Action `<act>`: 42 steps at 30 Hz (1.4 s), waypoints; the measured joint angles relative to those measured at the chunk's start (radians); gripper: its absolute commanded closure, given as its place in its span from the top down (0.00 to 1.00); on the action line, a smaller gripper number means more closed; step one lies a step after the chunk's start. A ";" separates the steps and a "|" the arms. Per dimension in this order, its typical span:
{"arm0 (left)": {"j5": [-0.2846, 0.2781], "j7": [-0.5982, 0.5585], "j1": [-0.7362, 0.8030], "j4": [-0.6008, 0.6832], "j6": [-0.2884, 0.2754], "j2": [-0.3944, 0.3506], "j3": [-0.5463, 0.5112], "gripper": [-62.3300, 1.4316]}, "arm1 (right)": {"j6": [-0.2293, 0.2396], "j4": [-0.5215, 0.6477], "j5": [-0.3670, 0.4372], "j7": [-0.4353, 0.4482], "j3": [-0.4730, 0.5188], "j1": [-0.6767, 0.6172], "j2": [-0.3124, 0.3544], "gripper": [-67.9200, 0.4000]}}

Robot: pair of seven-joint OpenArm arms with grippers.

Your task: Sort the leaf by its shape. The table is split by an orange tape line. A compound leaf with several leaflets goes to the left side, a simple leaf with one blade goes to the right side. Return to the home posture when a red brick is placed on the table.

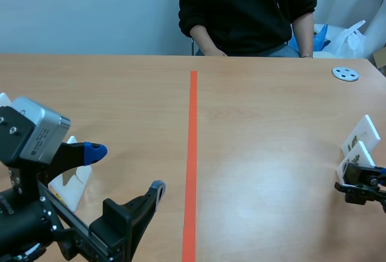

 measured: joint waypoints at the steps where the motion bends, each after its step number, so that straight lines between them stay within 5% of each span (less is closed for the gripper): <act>1: 0.000 0.000 0.000 0.000 0.000 0.000 0.000 1.00 | 0.000 0.000 0.000 0.010 0.000 0.000 0.000 0.66; 5: 0.000 0.000 0.000 0.000 0.000 0.000 0.000 1.00 | 0.000 0.000 0.000 0.074 0.000 0.000 0.000 0.92; 8: 0.000 0.000 0.000 0.000 0.000 0.000 0.000 1.00 | 0.000 0.000 0.000 0.101 0.000 0.000 0.001 1.00; 13: 0.000 0.000 0.000 0.000 0.000 0.000 0.000 1.00 | 0.008 0.020 0.000 0.099 0.000 -0.010 0.013 1.00; 19: 0.000 0.000 0.000 0.000 0.000 0.000 0.000 1.00 | 0.007 0.187 0.000 0.068 0.014 -0.093 0.039 1.00; 29: 0.000 0.000 0.000 0.000 0.000 0.000 0.000 1.00 | 0.007 0.515 0.000 -0.082 0.137 -0.260 0.039 1.00; 42: 0.000 0.000 0.000 0.000 0.000 0.000 0.000 1.00 | 0.015 0.918 -0.008 -0.303 0.096 -0.361 0.039 1.00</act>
